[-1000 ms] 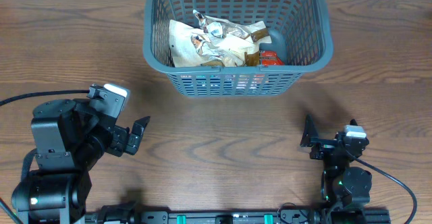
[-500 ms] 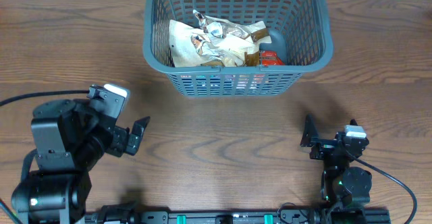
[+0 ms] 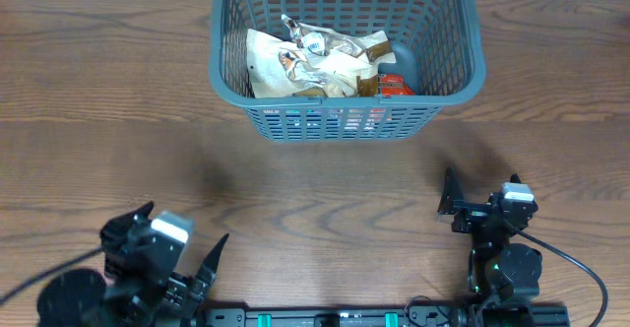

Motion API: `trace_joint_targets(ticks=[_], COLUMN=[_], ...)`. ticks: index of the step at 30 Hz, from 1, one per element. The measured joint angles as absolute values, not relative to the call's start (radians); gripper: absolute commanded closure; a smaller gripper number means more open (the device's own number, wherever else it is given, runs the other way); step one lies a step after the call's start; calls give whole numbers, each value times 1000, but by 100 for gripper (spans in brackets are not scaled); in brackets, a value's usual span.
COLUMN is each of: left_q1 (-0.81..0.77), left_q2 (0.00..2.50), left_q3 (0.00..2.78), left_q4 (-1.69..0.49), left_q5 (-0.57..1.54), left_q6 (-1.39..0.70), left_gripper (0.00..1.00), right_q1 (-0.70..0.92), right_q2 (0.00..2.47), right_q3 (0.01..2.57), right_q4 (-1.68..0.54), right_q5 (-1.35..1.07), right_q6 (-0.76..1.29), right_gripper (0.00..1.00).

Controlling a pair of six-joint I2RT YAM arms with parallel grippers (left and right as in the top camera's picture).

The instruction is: Pack container

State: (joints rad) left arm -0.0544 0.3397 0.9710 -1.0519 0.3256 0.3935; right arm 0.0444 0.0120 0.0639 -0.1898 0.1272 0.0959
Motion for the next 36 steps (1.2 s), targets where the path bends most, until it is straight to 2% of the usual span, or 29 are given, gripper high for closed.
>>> trace_joint_targets(ticks=[10, 20, 29, 36], left_q1=[-54, -54, -54, -54], left_q2=[98, 52, 51, 50], left_q3=[602, 320, 208, 115], left_q4=[-687, -311, -258, -216], left_q5=[334, 266, 37, -66], left_q6=[267, 186, 95, 49], left_gripper=[1, 1, 1, 1], right_q1=[44, 44, 44, 44], right_q2=[12, 12, 12, 12], right_q3=[63, 63, 63, 63], right_q4=[-190, -190, -190, -190], right_q5=[127, 127, 127, 127], right_q6=[96, 96, 96, 96], right_gripper=[1, 1, 1, 1])
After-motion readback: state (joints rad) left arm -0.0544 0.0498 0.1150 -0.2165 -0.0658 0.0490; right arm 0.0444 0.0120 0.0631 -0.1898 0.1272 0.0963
